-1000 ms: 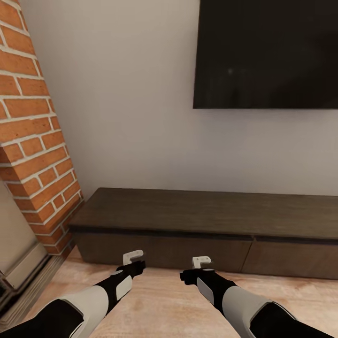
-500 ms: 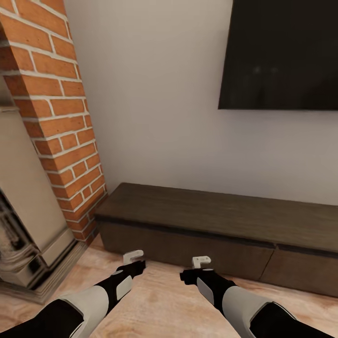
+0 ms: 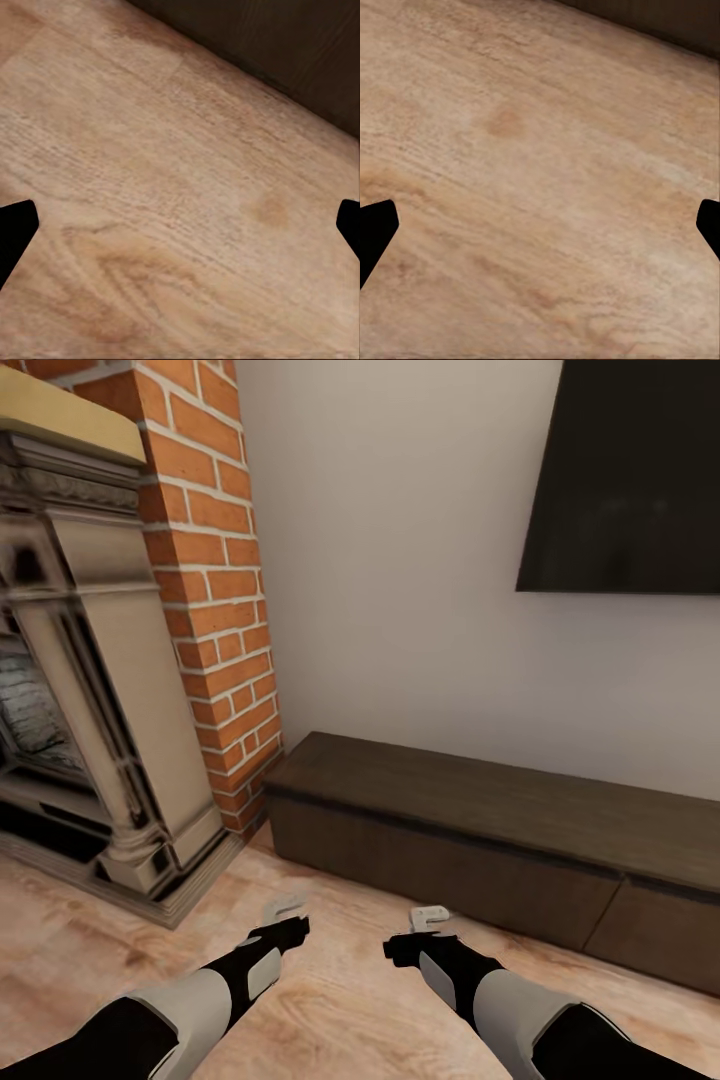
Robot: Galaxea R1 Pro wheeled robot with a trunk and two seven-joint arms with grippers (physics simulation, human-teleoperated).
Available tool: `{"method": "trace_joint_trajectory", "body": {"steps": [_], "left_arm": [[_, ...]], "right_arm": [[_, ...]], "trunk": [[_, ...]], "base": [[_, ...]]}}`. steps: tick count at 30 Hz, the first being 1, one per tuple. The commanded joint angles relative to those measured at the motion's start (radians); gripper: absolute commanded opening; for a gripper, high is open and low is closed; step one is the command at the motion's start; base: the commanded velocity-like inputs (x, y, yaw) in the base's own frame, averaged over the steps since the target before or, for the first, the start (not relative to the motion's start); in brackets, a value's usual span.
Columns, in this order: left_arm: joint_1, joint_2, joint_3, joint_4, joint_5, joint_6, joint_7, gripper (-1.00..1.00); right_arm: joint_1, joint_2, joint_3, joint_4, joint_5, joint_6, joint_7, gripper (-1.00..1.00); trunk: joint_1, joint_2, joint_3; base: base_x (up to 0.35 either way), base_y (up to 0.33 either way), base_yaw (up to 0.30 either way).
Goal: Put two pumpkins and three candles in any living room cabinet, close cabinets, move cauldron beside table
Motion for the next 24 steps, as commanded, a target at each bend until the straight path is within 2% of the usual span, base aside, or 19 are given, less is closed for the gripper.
{"method": "trace_joint_trajectory", "body": {"steps": [1, 4, 11, 24], "left_arm": [[0.000, 0.000, -0.008, 0.001, 0.006, -0.002, 0.004, 1.00], [0.000, 0.000, -0.008, 0.002, 0.007, -0.002, 0.004, 1.00], [0.000, -0.002, -0.008, 0.003, 0.007, -0.003, 0.004, 1.00], [0.001, -0.002, -0.007, 0.003, 0.011, -0.005, 0.004, 1.00]], "right_arm": [[0.000, 0.000, 0.008, -0.001, -0.009, 0.005, -0.006, 1.00], [0.000, 0.000, 0.012, -0.002, -0.009, 0.004, -0.006, 1.00], [-0.001, 0.000, 0.055, -0.001, -0.009, 0.003, -0.005, 1.00], [0.000, 0.000, 0.065, 0.000, -0.009, 0.003, -0.004, 1.00]], "trunk": [[-0.001, 0.000, -0.001], [-0.001, 0.000, 0.001], [-0.001, 0.000, 0.008], [-0.001, 0.000, 0.017]], "base": [[-0.311, 0.000, 0.291], [-0.311, 0.000, 0.266], [-0.309, 0.000, 0.231], [-0.008, 0.000, 0.241]]}}
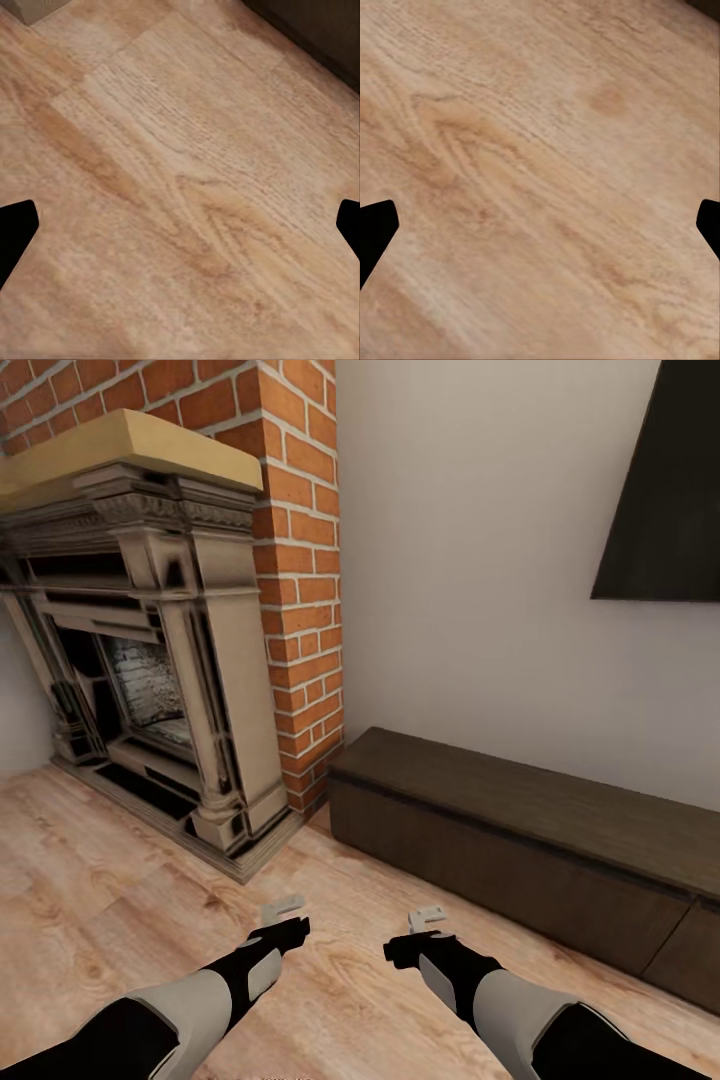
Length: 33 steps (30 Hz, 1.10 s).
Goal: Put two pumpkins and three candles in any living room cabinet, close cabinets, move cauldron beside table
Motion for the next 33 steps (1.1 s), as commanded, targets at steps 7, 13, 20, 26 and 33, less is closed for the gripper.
{"method": "trace_joint_trajectory", "body": {"steps": [7, 13, 20, 26, 33], "left_arm": [[0.000, 0.000, -0.008, 0.000, 0.006, -0.002, 0.004, 1.00], [0.000, 0.000, -0.009, 0.000, 0.006, -0.002, 0.004, 1.00], [0.000, -0.001, -0.009, 0.000, 0.005, -0.002, 0.004, 1.00], [0.000, -0.001, -0.009, 0.000, 0.005, -0.002, 0.004, 1.00], [0.000, 0.000, -0.008, 0.000, 0.006, -0.002, 0.004, 1.00]], "right_arm": [[0.000, 0.000, 0.007, -0.002, -0.007, 0.005, -0.005, 1.00], [0.000, 0.000, 0.007, -0.002, -0.007, 0.005, -0.005, 1.00], [0.000, 0.000, 0.007, -0.002, -0.007, 0.005, -0.005, 1.00], [0.000, 0.000, 0.007, -0.002, -0.007, 0.005, -0.005, 1.00], [0.000, 0.000, 0.007, -0.002, -0.007, 0.005, -0.005, 1.00]], "trunk": [[0.000, 0.000, -0.001], [0.000, 0.000, -0.001], [0.000, 0.000, -0.001], [0.000, 0.000, -0.001], [0.000, 0.000, -0.001]], "base": [[0.000, 0.000, 0.287], [0.000, 0.000, 0.289], [0.000, 0.000, 0.290], [0.000, 0.000, 0.290], [0.000, 0.000, 0.290]]}}
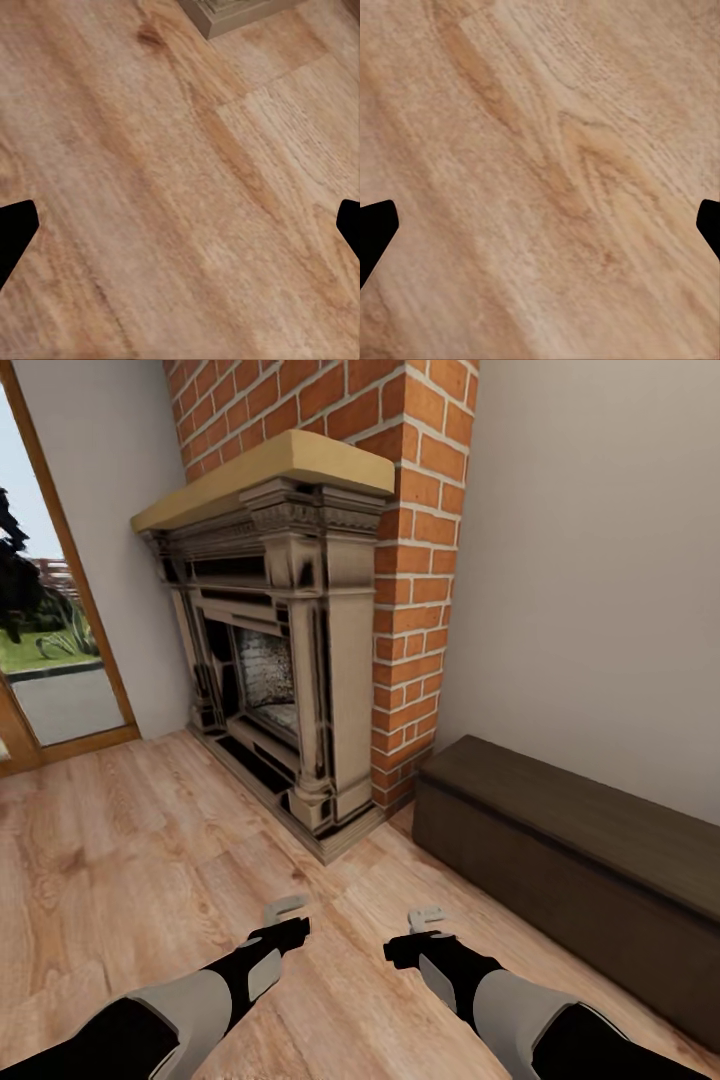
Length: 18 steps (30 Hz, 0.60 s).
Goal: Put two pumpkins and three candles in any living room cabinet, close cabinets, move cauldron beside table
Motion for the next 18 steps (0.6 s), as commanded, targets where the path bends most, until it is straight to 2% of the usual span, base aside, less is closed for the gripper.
{"method": "trace_joint_trajectory", "body": {"steps": [1, 18], "left_arm": [[-0.001, 0.000, -0.008, 0.000, 0.006, -0.002, 0.004, 1.00], [0.000, 0.002, -0.008, 0.000, 0.008, -0.002, 0.004, 1.00]], "right_arm": [[0.000, 0.000, 0.006, -0.002, -0.007, 0.005, -0.005, 1.00], [0.000, 0.000, 0.006, -0.002, -0.007, 0.005, -0.006, 1.00]], "trunk": [[0.000, 0.000, -0.001], [0.000, 0.000, -0.001]], "base": [[0.000, 0.000, 0.290], [0.000, 0.000, 0.290]]}}
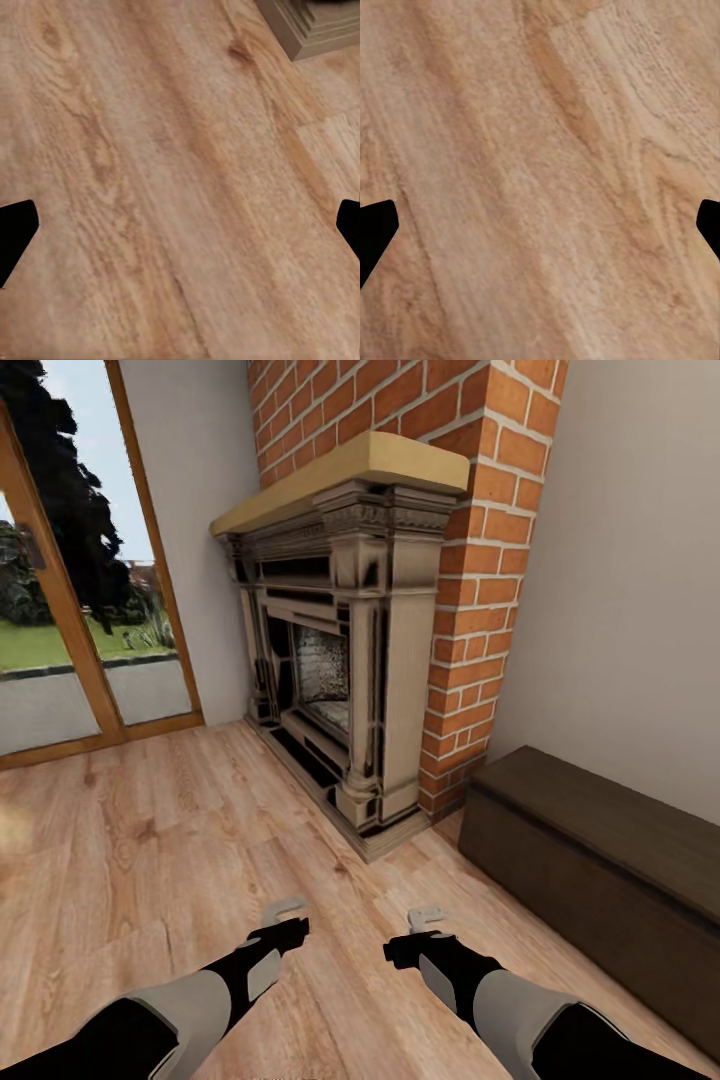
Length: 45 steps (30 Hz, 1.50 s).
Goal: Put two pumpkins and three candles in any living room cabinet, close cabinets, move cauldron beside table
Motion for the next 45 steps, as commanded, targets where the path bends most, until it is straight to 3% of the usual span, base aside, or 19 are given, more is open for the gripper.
{"method": "trace_joint_trajectory", "body": {"steps": [1, 22, 45], "left_arm": [[0.000, 0.000, -0.008, 0.000, 0.006, -0.002, 0.004, 1.00], [0.000, -0.002, -0.004, 0.014, 0.007, -0.002, 0.005, 1.00], [-0.001, -0.002, -0.004, 0.014, 0.007, -0.002, 0.005, 1.00]], "right_arm": [[0.000, 0.000, 0.006, -0.002, -0.007, 0.005, -0.005, 1.00], [0.000, 0.000, 0.006, -0.002, -0.006, 0.007, -0.008, 1.00], [0.000, 0.000, 0.006, -0.002, -0.007, 0.007, -0.008, 1.00]], "trunk": [[0.000, 0.000, -0.001], [0.000, 0.000, 0.000], [0.000, 0.000, 0.022]], "base": [[0.000, 0.000, 0.290], [0.266, 0.000, 0.187], [0.328, 0.000, 0.231]]}}
